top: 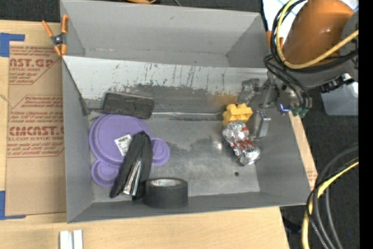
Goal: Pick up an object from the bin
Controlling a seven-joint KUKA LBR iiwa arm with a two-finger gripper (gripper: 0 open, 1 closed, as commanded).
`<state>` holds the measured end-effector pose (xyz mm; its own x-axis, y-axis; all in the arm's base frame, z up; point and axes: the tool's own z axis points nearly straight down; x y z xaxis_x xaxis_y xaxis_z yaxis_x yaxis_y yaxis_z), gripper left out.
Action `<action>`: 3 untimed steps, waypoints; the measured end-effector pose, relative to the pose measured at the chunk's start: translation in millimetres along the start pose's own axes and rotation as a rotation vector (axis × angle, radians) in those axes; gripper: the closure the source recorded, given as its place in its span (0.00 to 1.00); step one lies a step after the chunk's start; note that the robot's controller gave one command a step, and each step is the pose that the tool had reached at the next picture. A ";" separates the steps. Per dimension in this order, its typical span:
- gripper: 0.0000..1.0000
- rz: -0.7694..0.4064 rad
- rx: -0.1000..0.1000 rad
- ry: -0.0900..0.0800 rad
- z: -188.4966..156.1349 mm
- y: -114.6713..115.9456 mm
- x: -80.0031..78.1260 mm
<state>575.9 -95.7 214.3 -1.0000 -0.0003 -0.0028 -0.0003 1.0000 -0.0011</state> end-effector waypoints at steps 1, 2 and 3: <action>0.00 -0.226 0.000 -0.001 -91.1 -23.7 40.7; 1.00 0.195 -0.002 0.004 -25.4 41.1 -1.9; 1.00 0.195 -0.002 0.003 -25.8 40.7 -2.1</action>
Offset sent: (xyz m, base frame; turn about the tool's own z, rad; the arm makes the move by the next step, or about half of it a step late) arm 0.0013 0.0397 0.0260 0.1973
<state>577.9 -55.0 240.1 -0.9810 0.1938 0.0000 0.1938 0.9810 0.0007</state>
